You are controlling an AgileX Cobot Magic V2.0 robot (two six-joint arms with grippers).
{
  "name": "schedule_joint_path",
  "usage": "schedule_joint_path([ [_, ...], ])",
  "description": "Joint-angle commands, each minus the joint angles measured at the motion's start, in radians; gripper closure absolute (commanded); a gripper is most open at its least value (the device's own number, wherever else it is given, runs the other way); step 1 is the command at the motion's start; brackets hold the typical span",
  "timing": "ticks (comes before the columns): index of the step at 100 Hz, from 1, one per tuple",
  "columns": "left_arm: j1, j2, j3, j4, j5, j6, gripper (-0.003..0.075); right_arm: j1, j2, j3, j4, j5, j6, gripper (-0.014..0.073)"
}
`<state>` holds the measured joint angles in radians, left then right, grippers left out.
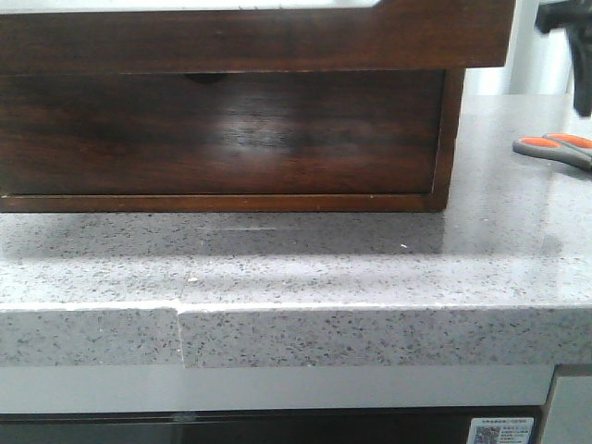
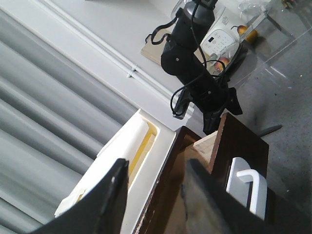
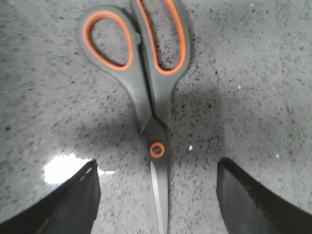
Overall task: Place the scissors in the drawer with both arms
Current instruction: 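Lower the right gripper onto the grey-orange scissors and grasp them, then lift the scissors with the right gripper and carry them over the drawer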
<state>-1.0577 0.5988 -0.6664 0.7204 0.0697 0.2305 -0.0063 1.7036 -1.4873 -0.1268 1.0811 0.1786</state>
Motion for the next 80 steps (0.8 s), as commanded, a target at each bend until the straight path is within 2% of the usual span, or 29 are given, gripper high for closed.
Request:
schedule_joint_path([
  [1,-0.006,-0.002,-0.037,-0.010,-0.059,-0.016,0.0459,-0.001,-0.011,-0.045,-0.033,-0.007,-0.020,0.0142],
  [48,-0.006,-0.002,-0.037,-0.010,-0.059,-0.016,0.0459,-0.004,0.104,-0.057,-0.037,-0.017,-0.052,0.0144],
  [54,-0.006,-0.002,-0.037,-0.010,-0.059,-0.016,0.0459,-0.004,0.110,-0.057,-0.037,-0.017,-0.053,0.0165],
  [63,-0.006,-0.002,-0.037,-0.010,-0.059,-0.016,0.0459,-0.004,0.123,-0.057,-0.037,-0.015,-0.053,0.0267],
  [80,-0.006,-0.002,-0.037,-0.010,-0.059,-0.016,0.0459,-0.008,0.148,-0.057,-0.037,-0.004,-0.054,0.0565],
])
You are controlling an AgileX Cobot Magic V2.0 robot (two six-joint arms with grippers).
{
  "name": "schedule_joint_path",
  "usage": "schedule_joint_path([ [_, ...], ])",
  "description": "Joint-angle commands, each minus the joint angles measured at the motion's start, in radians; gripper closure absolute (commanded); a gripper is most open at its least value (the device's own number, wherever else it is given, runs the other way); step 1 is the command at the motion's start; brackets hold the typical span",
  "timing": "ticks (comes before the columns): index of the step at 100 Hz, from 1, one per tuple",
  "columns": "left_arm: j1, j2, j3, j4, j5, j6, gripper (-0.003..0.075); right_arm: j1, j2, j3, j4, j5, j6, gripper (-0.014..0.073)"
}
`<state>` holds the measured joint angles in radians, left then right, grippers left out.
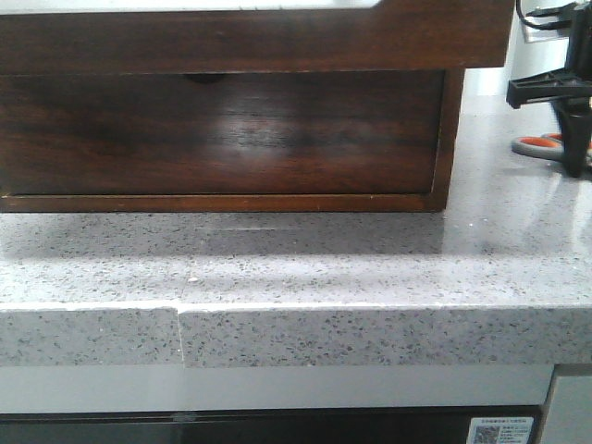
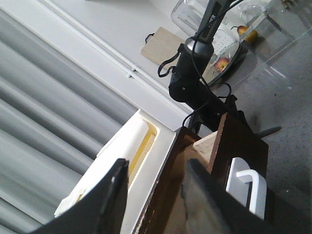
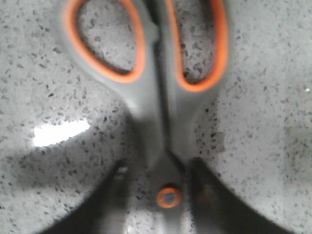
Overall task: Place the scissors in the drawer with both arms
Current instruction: 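Lift the scissors with the right gripper and carry them over the drawer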
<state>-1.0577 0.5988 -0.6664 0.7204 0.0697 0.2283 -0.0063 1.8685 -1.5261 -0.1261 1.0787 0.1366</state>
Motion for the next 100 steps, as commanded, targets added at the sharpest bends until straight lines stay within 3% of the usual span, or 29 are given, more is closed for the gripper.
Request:
schedule_joint_path([
  [1,-0.006,-0.002,-0.037,-0.010,-0.059,-0.014,0.0459,-0.008,-0.015,-0.018,-0.038,-0.002,-0.012,0.0576],
  [8,-0.006,-0.002,-0.037,-0.010,-0.059,-0.014,0.0459,-0.013,-0.014,-0.016,-0.038,-0.002,-0.012,0.0664],
  [49,-0.006,-0.002,-0.037,-0.010,-0.024,-0.014,0.0459,-0.013,-0.167,-0.068,-0.016,0.003,-0.017,0.0661],
  [67,-0.006,-0.002,-0.037,-0.010,-0.016,-0.014,0.0459,-0.011,-0.314,-0.145,0.097,0.005,-0.137,0.0661],
  [84,-0.006,-0.002,-0.037,-0.011,-0.016,-0.016,0.0459,-0.007,-0.431,-0.238,0.126,0.002,-0.156,0.0661],
  [100,-0.006,-0.002,-0.037,-0.011,-0.016,-0.016,0.0459,0.056,-0.498,-0.339,0.202,-0.001,-0.281,0.0661],
])
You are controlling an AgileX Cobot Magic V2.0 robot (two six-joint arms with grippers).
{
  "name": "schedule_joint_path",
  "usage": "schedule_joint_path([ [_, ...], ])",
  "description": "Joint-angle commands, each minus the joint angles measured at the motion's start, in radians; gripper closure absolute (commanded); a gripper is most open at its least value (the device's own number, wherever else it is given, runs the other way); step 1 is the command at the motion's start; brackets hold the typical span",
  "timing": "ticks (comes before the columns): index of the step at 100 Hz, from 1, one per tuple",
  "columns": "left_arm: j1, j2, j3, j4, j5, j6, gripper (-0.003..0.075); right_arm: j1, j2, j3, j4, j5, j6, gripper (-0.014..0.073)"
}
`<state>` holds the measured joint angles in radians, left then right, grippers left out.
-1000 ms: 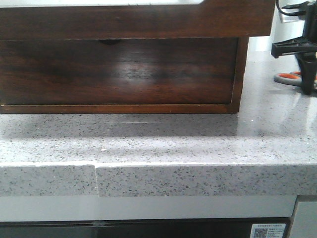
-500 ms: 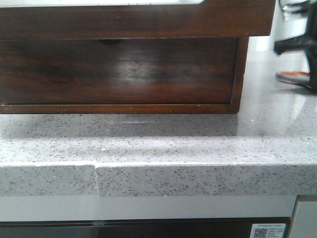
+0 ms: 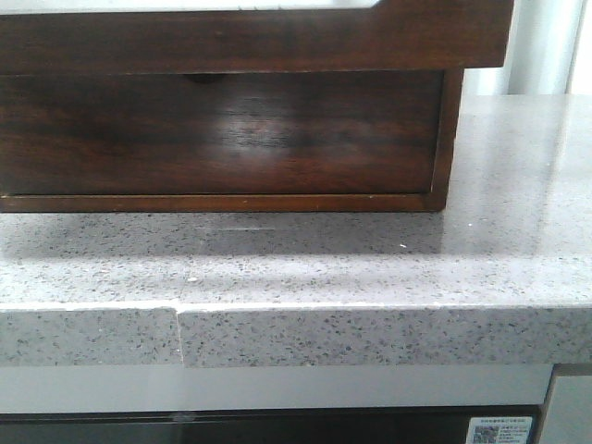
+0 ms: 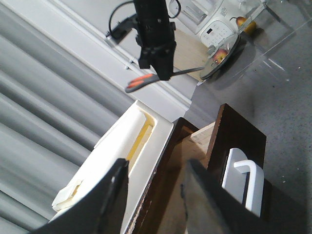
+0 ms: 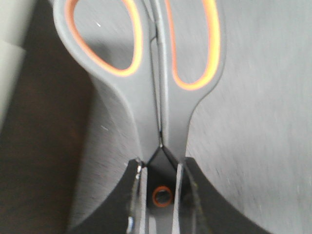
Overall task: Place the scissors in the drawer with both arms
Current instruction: 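Lift the scissors with the right gripper and carry them over the drawer, then lower the scissors into the drawer and open the right gripper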
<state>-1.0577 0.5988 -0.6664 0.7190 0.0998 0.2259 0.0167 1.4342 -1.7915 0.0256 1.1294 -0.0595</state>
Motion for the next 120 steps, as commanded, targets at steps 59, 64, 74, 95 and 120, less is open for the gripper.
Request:
schedule_joint_path([
  [59,-0.006,-0.002,-0.037,-0.008,-0.046,-0.014,0.0459,0.541,-0.030,-0.185,0.104,-0.072,-0.476,0.0661],
  [64,-0.006,-0.002,-0.037,-0.008,-0.048,-0.014,0.0459,0.575,-0.013,-0.185,0.104,-0.064,-0.496,0.0661],
  [74,-0.006,-0.002,-0.037,-0.008,-0.048,-0.014,0.0459,0.626,0.032,-0.185,0.104,-0.054,-0.522,0.0661],
  [95,-0.006,-0.002,-0.037,-0.008,-0.056,-0.014,0.0459,0.662,0.127,-0.183,0.104,0.011,-0.546,0.0661],
  [120,-0.006,-0.002,-0.037,-0.008,-0.060,-0.014,0.0459,0.664,0.158,-0.177,0.104,0.051,-0.573,0.0661],
])
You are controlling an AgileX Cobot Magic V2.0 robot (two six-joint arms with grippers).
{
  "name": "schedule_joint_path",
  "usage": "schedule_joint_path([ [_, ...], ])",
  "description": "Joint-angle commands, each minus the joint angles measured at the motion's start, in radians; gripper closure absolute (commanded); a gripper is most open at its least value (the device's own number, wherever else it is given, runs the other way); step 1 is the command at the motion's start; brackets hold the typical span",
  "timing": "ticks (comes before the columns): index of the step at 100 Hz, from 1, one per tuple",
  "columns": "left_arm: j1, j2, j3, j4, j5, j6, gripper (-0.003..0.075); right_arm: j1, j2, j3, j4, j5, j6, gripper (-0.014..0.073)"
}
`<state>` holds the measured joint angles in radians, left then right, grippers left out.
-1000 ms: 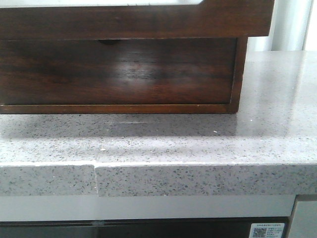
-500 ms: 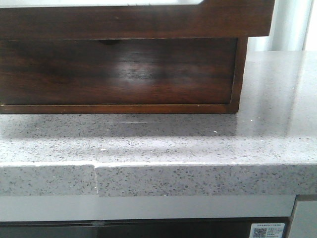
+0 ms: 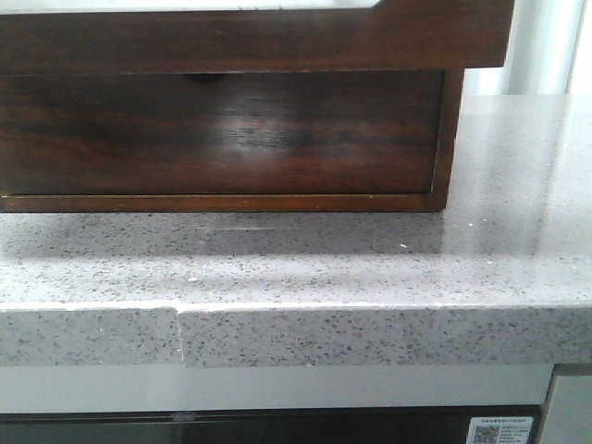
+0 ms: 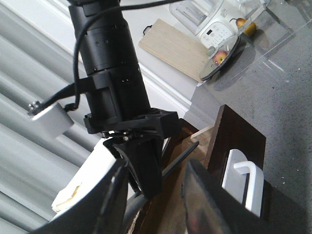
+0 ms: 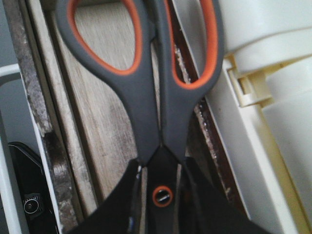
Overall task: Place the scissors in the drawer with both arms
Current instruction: 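Lower the scissors into the drawer and open the right gripper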
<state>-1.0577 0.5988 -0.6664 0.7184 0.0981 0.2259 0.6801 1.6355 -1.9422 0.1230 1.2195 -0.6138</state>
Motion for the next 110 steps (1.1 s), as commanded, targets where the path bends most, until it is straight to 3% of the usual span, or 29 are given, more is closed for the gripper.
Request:
schedule_joint_path([
  [1,-0.006,-0.002,-0.037,-0.007,-0.059,-0.014,0.0459,0.001,-0.043,-0.026,0.006,-0.039,-0.019,0.0661],
  [17,-0.006,-0.002,-0.037,-0.007,-0.062,-0.014,0.0459,0.001,-0.043,-0.026,0.006,-0.038,-0.021,0.0638],
  [22,-0.006,-0.002,-0.037,-0.007,-0.068,-0.014,0.0459,0.001,-0.043,-0.026,0.006,-0.036,-0.021,0.0590],
  [34,-0.006,-0.002,-0.037,-0.007,-0.089,-0.014,0.0459,0.001,-0.043,-0.026,0.006,-0.037,-0.021,0.0381],
  [45,-0.006,-0.002,-0.037,-0.007,-0.098,-0.014,0.0459,0.001,-0.043,-0.026,-0.001,-0.038,-0.021,0.0310],
  [92,-0.006,-0.002,-0.037,-0.007,-0.088,-0.014,0.0459,0.001,-0.049,-0.026,-0.024,-0.038,-0.017,0.0329],
  [99,-0.006,-0.011,-0.037,-0.007,-0.082,-0.014,0.0459,-0.001,-0.062,-0.026,-0.029,-0.043,-0.017,0.0410],
  [110,-0.006,-0.048,-0.037,-0.007,-0.035,-0.014,0.0475,-0.001,-0.098,-0.028,-0.029,-0.055,-0.017,0.0622],
])
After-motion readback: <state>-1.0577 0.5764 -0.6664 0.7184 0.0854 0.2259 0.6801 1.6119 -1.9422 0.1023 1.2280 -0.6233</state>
